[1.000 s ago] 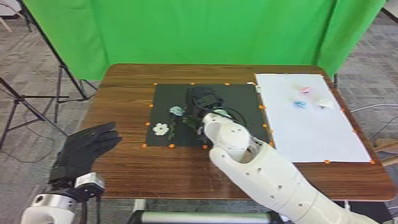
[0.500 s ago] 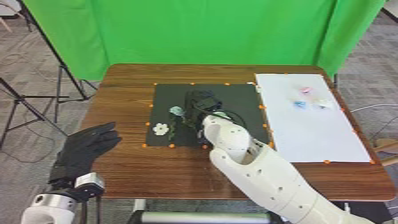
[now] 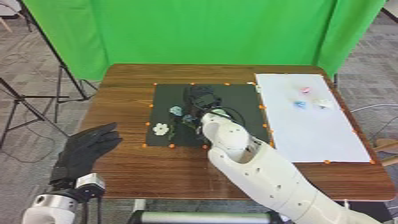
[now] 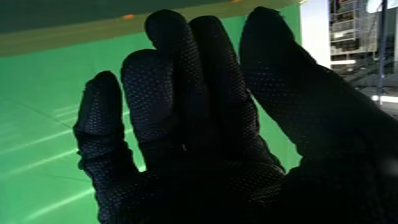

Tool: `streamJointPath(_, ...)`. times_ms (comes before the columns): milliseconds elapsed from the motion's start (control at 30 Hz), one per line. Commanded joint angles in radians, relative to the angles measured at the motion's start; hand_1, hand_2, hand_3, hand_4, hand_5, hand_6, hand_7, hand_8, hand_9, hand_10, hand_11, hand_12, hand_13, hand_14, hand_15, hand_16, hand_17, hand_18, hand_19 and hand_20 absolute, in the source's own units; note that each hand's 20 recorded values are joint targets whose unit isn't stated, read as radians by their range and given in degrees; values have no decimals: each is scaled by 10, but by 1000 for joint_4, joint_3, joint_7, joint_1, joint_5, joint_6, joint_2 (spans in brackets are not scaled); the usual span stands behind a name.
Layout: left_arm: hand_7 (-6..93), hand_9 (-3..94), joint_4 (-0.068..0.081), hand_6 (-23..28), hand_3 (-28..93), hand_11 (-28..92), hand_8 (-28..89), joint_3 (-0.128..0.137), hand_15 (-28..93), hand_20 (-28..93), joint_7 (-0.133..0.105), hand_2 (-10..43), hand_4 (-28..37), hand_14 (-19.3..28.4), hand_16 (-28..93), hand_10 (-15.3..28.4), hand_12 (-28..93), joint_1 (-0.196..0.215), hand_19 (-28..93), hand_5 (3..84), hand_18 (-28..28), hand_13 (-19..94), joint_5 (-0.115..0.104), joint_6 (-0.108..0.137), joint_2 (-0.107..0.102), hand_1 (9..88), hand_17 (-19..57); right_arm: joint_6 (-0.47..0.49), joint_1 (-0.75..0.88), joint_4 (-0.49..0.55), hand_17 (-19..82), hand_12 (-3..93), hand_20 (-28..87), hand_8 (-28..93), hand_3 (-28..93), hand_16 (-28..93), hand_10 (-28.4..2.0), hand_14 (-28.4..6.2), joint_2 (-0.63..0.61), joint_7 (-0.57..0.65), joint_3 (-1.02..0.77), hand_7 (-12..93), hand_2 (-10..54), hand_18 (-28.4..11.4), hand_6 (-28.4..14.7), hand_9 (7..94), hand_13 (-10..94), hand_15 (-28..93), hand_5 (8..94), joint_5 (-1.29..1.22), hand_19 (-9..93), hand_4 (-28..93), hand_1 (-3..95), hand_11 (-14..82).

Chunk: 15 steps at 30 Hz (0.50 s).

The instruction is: Arrange flowers

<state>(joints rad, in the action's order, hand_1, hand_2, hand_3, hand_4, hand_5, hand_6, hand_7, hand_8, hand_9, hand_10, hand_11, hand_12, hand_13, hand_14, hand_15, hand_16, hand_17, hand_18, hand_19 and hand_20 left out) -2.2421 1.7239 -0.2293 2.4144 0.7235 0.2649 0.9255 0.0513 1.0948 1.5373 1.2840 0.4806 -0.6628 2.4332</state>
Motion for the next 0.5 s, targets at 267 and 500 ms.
streamJointPath(267,151,430,-27,160,792,412,-85,17,631,157,-62,53,-84,284,-126,231,105,103,627,508,227,315,-28,48,-20,312,-68,121,-99,167,168,163,413,-133,883,210,-172,-145,-222,-18,-49,195,-95,-243,-53,566,477,796,582,-172,796,-283,364,313)
streamJointPath(500,151,429,-24,160,791,413,-84,-2,631,157,-65,54,-85,284,-125,231,106,91,627,507,227,314,-28,49,-23,311,-68,187,-55,154,164,161,417,-126,883,188,-174,-141,-395,-77,-160,186,-94,-231,-55,541,467,808,554,-202,791,-282,343,279)
